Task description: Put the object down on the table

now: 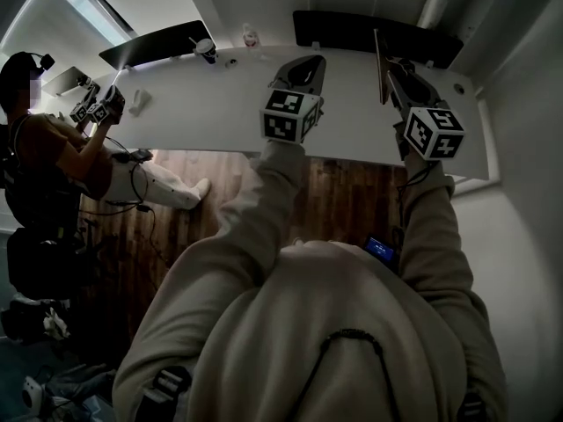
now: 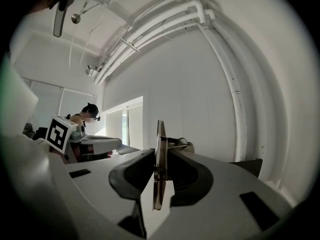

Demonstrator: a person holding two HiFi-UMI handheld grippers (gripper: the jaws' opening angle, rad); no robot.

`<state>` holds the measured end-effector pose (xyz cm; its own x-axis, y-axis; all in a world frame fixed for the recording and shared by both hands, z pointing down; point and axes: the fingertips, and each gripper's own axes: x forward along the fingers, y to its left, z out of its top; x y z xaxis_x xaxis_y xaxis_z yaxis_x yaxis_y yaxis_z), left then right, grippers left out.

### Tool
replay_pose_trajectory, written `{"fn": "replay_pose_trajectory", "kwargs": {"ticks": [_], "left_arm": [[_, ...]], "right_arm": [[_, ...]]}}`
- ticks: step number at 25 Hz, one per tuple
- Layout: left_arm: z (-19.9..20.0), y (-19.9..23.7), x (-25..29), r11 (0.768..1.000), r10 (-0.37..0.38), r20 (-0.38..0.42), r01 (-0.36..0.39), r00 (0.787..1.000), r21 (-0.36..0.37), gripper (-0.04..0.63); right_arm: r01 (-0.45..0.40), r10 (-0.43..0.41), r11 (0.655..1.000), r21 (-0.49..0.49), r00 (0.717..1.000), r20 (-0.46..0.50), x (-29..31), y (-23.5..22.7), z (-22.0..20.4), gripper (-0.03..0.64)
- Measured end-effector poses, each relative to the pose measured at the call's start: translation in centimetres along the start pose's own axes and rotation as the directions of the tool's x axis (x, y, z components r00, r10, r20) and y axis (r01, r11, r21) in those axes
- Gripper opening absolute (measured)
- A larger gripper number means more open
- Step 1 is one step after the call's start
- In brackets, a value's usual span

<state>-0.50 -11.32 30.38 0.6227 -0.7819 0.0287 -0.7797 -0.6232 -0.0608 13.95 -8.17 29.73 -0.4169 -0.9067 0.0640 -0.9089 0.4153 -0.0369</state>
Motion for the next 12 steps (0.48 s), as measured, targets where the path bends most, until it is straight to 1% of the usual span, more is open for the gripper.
{"fn": "replay_pose_trajectory", "kwargs": {"ticks": [5,10,12], "left_arm": [[-0.8,0.3,-0.8,0.999,0.034,-0.019,-0.034,0.999,-0.003,0.005],[-2.1,-0.5,-2.2,0.999,0.033,-0.034,-0.033,0.999,0.001,0.005],[-2.7,-1.0,-2.0,1.000,0.021,-0.033,-0.021,0.999,0.001,0.005]], "right_arm": [[-0.028,0.028,0.999,0.015,1.000,-0.009,-0.2,-0.6,-0.8,0.100],[-0.049,0.049,0.999,0.022,0.998,-0.025,-1.2,0.4,-2.6,0.100],[-0.056,0.056,0.998,0.021,0.998,-0.028,-1.6,0.4,-3.4,0.100]]}}
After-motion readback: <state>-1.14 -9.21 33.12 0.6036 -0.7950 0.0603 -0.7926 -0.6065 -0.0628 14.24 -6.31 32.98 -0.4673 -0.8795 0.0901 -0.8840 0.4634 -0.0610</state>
